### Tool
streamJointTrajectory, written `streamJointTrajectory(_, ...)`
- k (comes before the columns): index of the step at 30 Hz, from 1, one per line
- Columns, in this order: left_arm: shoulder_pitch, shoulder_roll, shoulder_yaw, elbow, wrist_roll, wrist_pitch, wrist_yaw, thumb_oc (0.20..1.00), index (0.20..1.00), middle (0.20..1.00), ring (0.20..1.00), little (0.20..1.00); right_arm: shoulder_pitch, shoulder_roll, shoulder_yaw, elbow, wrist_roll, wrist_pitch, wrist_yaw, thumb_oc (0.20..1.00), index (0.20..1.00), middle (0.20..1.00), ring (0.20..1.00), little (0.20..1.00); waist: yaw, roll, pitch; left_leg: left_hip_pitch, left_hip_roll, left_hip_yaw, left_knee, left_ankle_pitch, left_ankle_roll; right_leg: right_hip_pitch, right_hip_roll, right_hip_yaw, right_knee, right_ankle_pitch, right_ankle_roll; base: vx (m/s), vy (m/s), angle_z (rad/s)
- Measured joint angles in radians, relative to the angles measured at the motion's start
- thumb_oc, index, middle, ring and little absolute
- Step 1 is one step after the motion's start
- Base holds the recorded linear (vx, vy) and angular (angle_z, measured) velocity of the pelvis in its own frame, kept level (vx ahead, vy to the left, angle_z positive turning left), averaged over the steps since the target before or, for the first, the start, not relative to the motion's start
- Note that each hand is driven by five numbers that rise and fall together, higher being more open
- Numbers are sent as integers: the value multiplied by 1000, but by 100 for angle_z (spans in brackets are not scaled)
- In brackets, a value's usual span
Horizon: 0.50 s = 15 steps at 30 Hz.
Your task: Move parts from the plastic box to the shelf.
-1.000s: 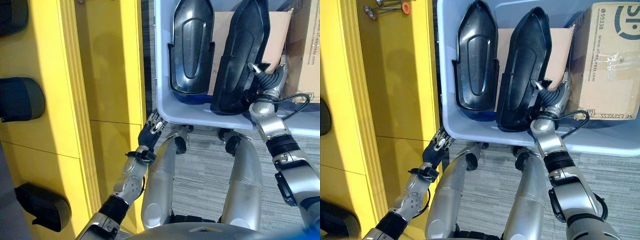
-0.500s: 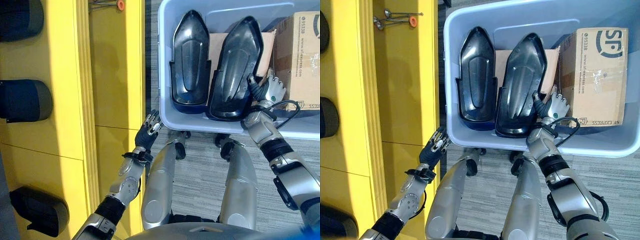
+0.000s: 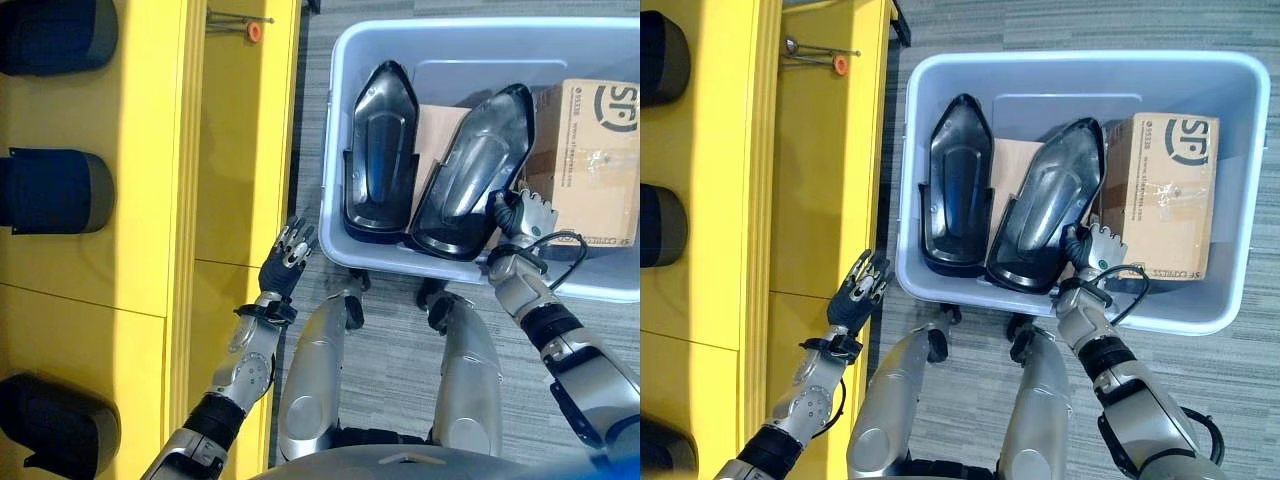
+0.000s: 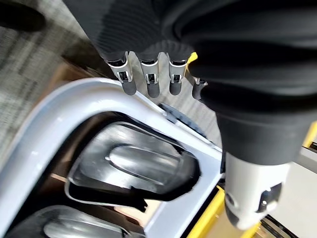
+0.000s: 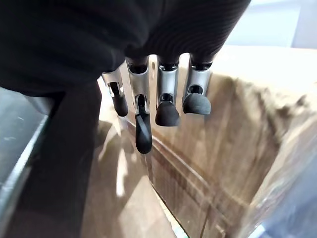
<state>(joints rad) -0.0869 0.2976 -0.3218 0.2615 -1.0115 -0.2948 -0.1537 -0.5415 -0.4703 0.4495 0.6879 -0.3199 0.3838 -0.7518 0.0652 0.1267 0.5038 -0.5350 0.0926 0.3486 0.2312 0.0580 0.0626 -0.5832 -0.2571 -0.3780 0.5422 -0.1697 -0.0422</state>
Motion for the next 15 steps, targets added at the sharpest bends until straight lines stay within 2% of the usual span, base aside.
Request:
streamJointTrajectory(9,-1,0,13,1,0,-1,4,1000,1000,1000,1000,1000,70,41,33,-4,25,-108,-117,200,200,200,200,200,-1,-7,0,162,-7,-1,-74,14,-9,161,19,-11,-73,11,17,10,-2,0)
streamJointTrajectory(15,1,0,35,1,0,6,12,1000,1000,1000,1000,1000,80,33,21,-25,40,-123,-133,200,200,200,200,200,-16,-21,0,283,-3,3,-145,30,-20,284,53,-15,-156,31,29,58,-4,-6)
